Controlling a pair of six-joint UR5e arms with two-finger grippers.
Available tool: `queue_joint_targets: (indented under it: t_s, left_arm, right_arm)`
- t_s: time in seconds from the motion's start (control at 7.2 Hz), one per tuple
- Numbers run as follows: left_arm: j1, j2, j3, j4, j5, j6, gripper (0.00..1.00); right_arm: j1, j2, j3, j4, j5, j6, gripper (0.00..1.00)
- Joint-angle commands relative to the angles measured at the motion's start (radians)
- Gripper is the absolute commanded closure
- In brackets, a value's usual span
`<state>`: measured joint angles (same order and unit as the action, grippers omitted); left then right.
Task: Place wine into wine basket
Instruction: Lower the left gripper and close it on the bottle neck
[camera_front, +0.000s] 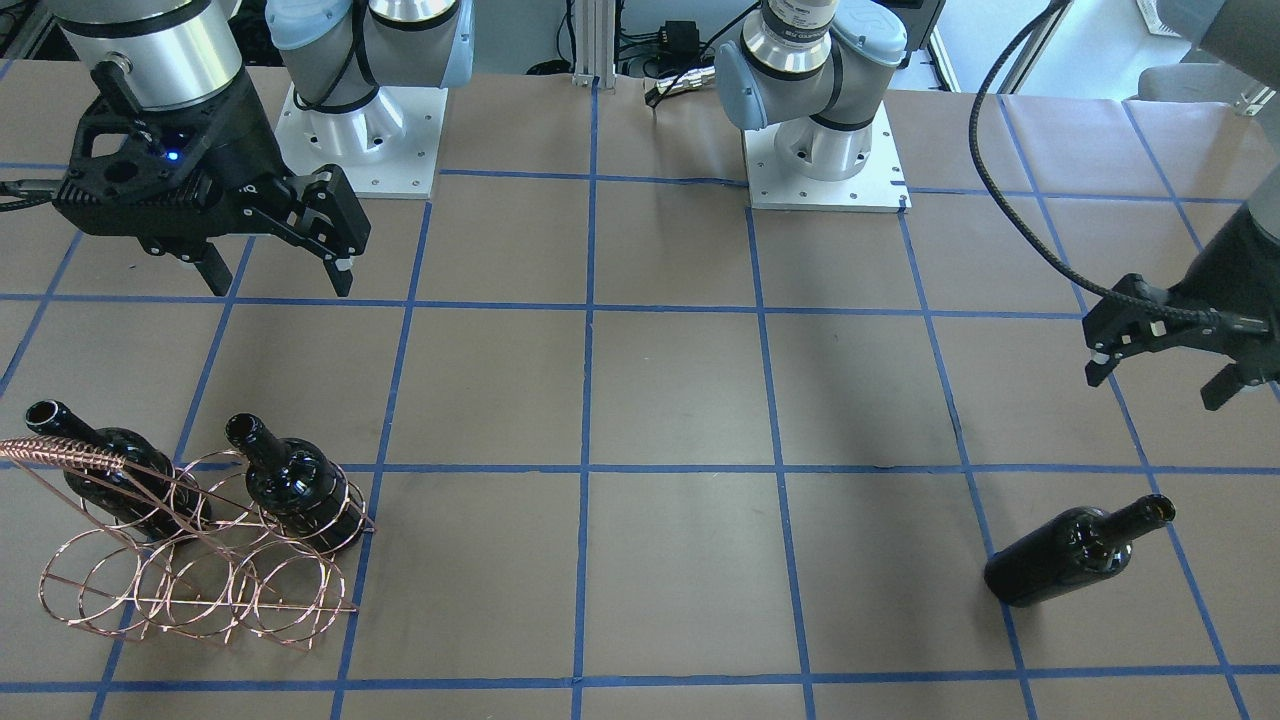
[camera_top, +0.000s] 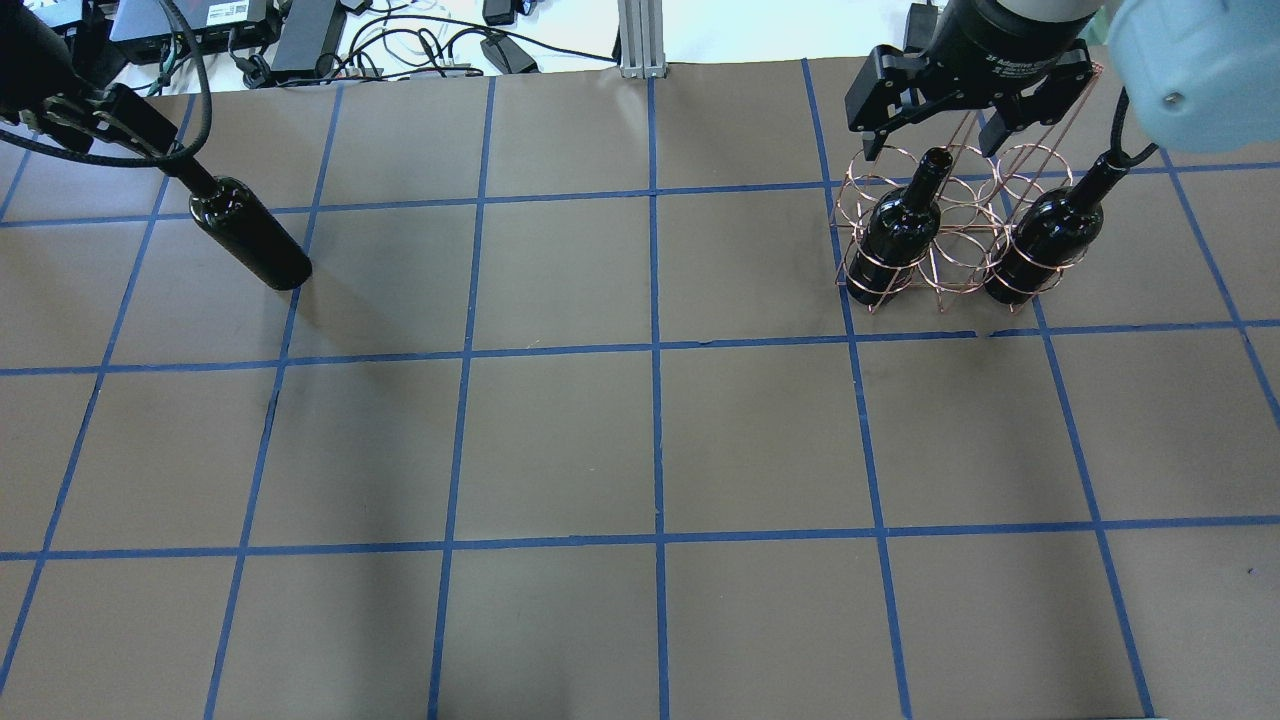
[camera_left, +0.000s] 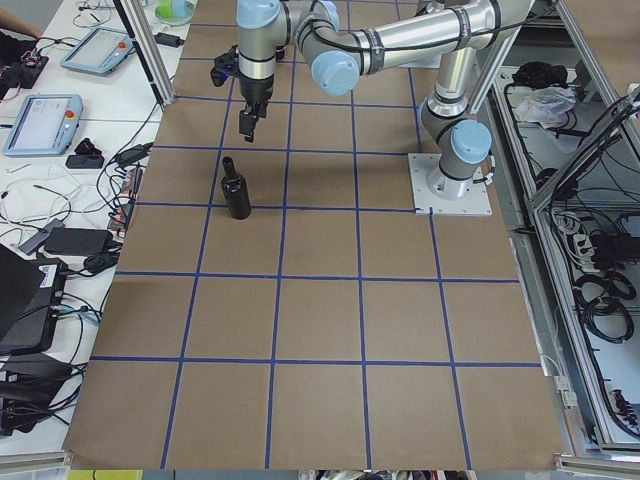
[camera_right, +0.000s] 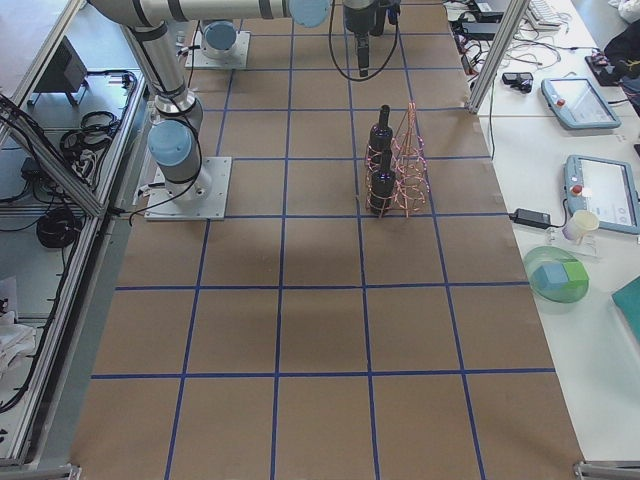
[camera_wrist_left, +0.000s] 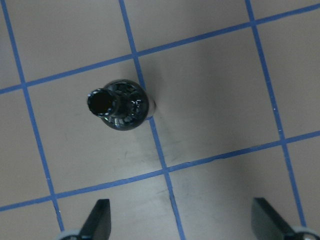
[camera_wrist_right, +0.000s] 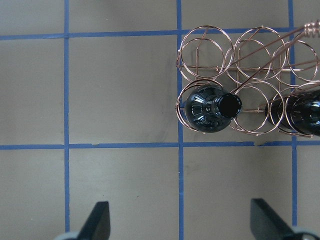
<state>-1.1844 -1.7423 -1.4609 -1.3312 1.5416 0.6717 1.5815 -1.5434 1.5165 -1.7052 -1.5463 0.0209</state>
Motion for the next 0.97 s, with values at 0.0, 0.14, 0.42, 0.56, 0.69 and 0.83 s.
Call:
queue_joint_targets:
  t_s: [0.0, 0.14, 0.42, 0.56, 0.69, 0.83]
  left_arm:
    - [0.019, -0.077, -0.004, 0.107, -0.039, 0.059, 0.0]
    - [0.019, -0.107, -0.004, 0.162, -0.075, 0.037, 0.01]
    - [0.063, -0.167, -0.001, 0.187, -0.078, 0.034, 0.01]
    - [0.089, -0.199, -0.003, 0.21, -0.084, 0.046, 0.01]
    - [0.089, -0.207, -0.003, 0.211, -0.083, 0.037, 0.02]
    - [0.088, -0.207, -0.004, 0.214, -0.095, -0.019, 0.06]
  right_arm:
    - [0.0, 0.0, 0.004, -0.008, 0.015, 0.008, 0.0]
    - [0.0, 0.0, 0.004, -0.007, 0.015, 0.004, 0.0]
    - [0.0, 0.0, 0.004, -0.007, 0.018, 0.004, 0.0]
    - [0.0, 0.0, 0.004, -0.008, 0.02, 0.005, 0.0]
    - [0.0, 0.0, 0.004, -0.007, 0.018, 0.002, 0.0]
    - [0.0, 0.0, 0.004, -0.007, 0.018, 0.001, 0.0]
